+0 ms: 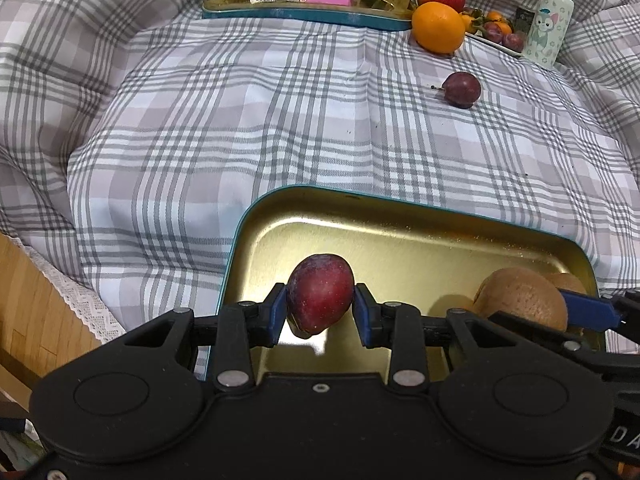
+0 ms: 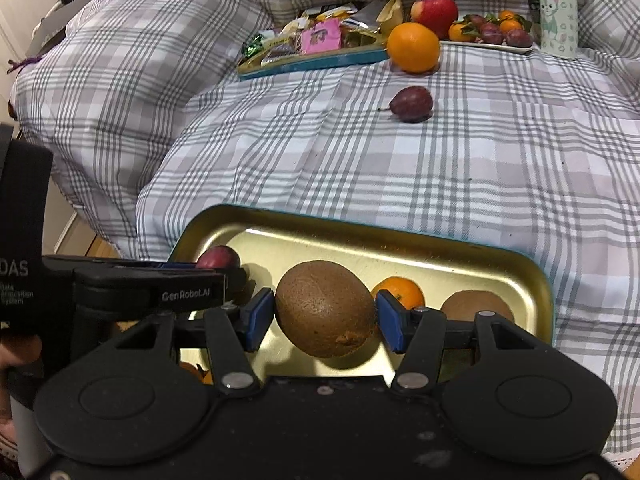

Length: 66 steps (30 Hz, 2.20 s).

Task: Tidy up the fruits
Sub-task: 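Carry the kiwi over the gold tray with the right gripper while the left carries the plum, then open the left gripper to drop the plum into the tray while the right lowers and releases the kiwi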

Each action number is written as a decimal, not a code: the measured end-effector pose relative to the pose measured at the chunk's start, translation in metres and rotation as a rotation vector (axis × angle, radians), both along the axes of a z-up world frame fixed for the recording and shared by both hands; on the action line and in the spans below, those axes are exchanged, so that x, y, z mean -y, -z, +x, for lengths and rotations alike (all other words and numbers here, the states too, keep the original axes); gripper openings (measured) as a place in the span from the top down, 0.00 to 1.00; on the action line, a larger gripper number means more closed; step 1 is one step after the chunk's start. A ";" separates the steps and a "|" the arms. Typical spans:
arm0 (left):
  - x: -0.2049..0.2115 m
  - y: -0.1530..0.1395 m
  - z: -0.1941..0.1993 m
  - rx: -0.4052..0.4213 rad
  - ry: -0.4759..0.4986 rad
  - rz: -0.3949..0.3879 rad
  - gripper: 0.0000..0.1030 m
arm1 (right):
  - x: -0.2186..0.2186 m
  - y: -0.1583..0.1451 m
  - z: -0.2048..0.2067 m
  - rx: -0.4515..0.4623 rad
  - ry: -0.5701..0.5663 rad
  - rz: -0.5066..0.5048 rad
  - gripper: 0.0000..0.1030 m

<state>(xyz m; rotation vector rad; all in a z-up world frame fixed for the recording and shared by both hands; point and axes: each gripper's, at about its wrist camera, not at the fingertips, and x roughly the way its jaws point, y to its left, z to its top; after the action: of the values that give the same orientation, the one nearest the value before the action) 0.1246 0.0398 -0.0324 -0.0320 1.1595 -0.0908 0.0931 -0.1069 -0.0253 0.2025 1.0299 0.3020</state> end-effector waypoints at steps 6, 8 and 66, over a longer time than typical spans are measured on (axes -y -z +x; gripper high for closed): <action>-0.001 -0.004 -0.003 0.020 0.011 0.000 0.57 | -0.005 0.004 0.001 -0.015 -0.014 -0.009 0.44; -0.001 -0.006 -0.003 0.022 0.008 -0.004 0.57 | -0.007 0.005 0.001 -0.019 -0.017 -0.012 0.44; 0.018 -0.043 -0.059 0.114 -0.028 0.071 0.57 | 0.014 -0.007 -0.040 0.030 0.016 -0.049 0.42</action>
<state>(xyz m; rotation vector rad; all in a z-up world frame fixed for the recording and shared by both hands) 0.0656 0.0215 0.0102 0.0192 1.0474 -0.0264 0.0533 -0.1212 -0.0180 0.1616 1.0049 0.2642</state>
